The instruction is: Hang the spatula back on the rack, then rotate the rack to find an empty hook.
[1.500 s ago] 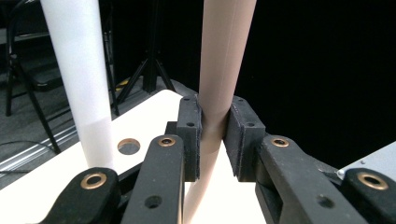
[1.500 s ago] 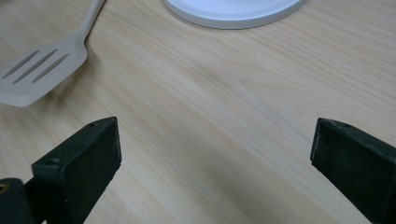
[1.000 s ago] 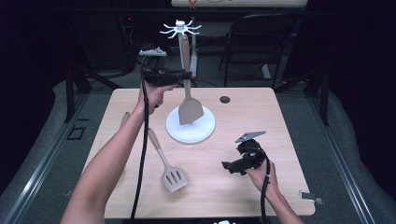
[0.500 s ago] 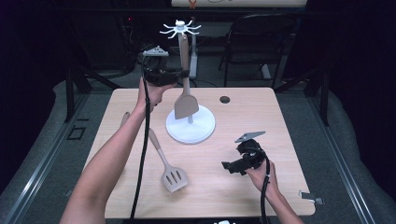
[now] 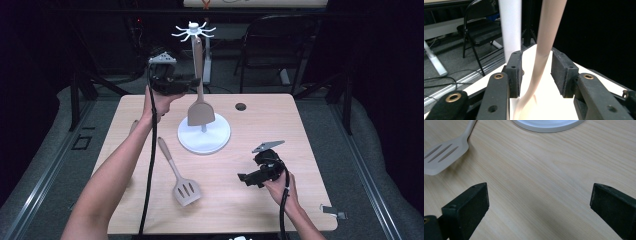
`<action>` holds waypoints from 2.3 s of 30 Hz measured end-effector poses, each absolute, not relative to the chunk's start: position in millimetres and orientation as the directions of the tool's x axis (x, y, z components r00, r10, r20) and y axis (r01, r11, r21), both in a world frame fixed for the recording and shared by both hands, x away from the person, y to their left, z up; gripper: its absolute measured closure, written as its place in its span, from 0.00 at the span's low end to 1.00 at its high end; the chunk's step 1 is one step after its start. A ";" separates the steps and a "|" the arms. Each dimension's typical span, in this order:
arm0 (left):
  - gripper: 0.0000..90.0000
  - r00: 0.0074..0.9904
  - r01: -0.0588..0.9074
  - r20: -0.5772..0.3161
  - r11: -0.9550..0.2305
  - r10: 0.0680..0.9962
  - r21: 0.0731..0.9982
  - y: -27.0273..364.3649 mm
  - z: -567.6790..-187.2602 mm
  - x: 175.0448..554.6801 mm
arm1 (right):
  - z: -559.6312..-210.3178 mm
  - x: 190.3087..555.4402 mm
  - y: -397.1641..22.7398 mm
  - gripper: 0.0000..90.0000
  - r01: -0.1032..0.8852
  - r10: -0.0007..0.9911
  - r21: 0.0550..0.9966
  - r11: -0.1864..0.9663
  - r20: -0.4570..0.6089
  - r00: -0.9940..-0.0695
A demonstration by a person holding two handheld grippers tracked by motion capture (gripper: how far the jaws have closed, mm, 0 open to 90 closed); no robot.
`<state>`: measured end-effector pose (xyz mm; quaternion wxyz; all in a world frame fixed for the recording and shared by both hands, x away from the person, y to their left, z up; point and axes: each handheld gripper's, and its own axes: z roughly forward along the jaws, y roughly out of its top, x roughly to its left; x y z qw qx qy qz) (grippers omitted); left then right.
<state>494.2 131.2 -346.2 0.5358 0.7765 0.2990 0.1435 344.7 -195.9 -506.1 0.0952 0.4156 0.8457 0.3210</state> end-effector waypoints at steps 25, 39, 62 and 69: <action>1.00 0.741 0.206 0.003 -0.231 0.671 0.951 144.9 -295.9 472.7 | -506.6 345.5 -194.6 0.03 0.644 0.763 0.619 0.450 0.109 -0.638; 1.00 0.735 0.149 0.039 -0.218 0.677 0.964 139.1 -266.0 465.1 | -506.9 346.0 -193.8 0.03 0.641 0.756 0.609 0.466 0.102 -0.647; 1.00 0.674 0.162 0.011 -0.162 0.738 0.973 140.6 -254.1 474.7 | -507.2 345.2 -195.2 0.03 0.644 0.761 0.611 0.459 0.103 -0.640; 1.00 0.660 0.166 0.008 -0.156 0.751 0.974 143.6 -253.5 478.1 | -507.1 345.5 -195.3 0.03 0.644 0.761 0.607 0.465 0.098 -0.642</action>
